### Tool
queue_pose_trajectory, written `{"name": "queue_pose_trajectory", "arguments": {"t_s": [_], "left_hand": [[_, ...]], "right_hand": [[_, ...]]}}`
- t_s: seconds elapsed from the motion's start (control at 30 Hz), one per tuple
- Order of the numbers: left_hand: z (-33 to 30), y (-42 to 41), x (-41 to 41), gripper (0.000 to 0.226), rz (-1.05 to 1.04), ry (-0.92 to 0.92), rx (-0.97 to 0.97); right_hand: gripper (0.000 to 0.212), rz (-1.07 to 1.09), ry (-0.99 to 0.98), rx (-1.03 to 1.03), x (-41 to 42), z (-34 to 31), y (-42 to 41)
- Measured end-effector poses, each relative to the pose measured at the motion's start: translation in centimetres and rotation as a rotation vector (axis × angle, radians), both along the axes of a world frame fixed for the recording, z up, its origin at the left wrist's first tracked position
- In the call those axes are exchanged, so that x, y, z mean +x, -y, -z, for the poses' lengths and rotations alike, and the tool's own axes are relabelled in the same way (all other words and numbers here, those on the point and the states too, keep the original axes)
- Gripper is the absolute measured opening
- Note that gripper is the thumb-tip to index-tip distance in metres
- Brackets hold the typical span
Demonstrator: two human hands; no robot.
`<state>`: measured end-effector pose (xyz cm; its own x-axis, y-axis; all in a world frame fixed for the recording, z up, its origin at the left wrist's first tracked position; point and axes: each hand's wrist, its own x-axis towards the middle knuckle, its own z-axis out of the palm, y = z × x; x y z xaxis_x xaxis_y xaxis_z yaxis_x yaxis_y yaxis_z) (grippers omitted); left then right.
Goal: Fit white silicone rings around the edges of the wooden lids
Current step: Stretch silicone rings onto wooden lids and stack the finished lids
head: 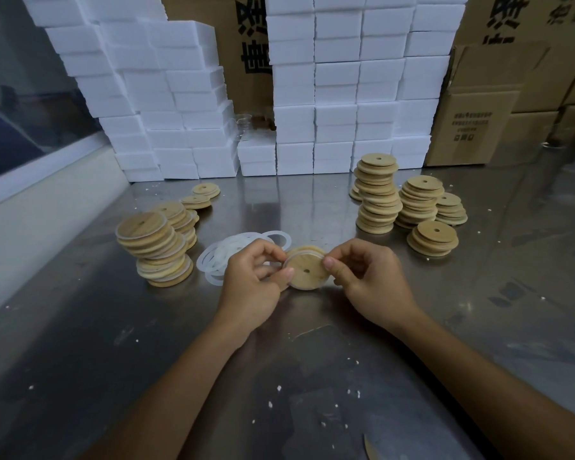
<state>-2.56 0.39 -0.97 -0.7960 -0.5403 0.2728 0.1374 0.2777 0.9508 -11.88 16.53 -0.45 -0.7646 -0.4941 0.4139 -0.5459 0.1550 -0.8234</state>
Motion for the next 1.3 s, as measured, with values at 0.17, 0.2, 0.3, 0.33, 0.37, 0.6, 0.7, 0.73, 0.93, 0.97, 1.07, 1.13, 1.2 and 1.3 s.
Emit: {"name": "queue_pose_trajectory", "arguments": {"t_s": [0.17, 0.2, 0.3, 0.33, 0.37, 0.6, 0.7, 0.73, 0.93, 0.97, 1.07, 1.13, 1.2, 1.3], "left_hand": [[-0.5, -0.8, 0.1, 0.031, 0.033, -0.057, -0.138], [-0.6, -0.9, 0.1, 0.030, 0.031, -0.070, -0.183], [-0.9, -0.9, 0.1, 0.025, -0.044, -0.102, -0.375], [-1.0, -0.8, 0.1, 0.022, -0.080, -0.115, -0.429], [-1.1, -0.6, 0.1, 0.021, -0.114, -0.121, -0.466], [-1.4, 0.8, 0.4, 0.024, -0.143, 0.016, -0.366], [-1.9, 1.1, 0.5, 0.017, -0.194, 0.000, -0.122], [-2.3, 1.2, 0.6, 0.013, -0.217, -0.033, 0.004], [-5.1, 3.5, 1.4, 0.010, -0.494, -0.373, 0.511], [-5.4, 3.9, 1.5, 0.010, -0.543, -0.407, 0.565], [-6.1, 4.9, 2.1, 0.016, -0.622, -0.465, 0.648], [-6.4, 5.2, 2.4, 0.018, -0.644, -0.490, 0.685], [-6.5, 5.5, 2.5, 0.019, -0.662, -0.490, 0.711], [-6.3, 5.8, 2.5, 0.019, -0.655, -0.460, 0.726]], "right_hand": [[0.003, -0.002, -0.175, 0.036, 0.4, -0.3, -0.4], [0.002, -0.004, -0.226, 0.040, 0.6, -0.3, -0.4], [0.002, -0.015, -0.307, 0.036, 0.8, -0.5, -0.2], [0.002, -0.017, -0.306, 0.027, 0.9, -0.5, -0.2], [0.002, -0.018, -0.295, 0.021, 0.9, -0.4, -0.1], [0.003, -0.020, -0.140, 0.071, 0.2, 0.2, -0.2], [0.001, 0.019, -0.062, 0.049, -0.1, 0.2, -0.3], [0.001, 0.026, -0.044, 0.043, -0.2, 0.2, -0.3], [0.002, 0.027, -0.029, 0.061, 0.0, 0.0, -0.3], [0.002, 0.025, -0.029, 0.067, 0.0, 0.0, -0.3], [0.003, 0.020, -0.026, 0.077, 0.0, 0.0, -0.3], [0.002, 0.024, -0.026, 0.080, 0.0, 0.0, -0.3], [0.001, 0.027, -0.023, 0.078, 0.1, 0.0, -0.3], [0.002, 0.029, -0.016, 0.077, 0.1, -0.1, -0.3]]}}
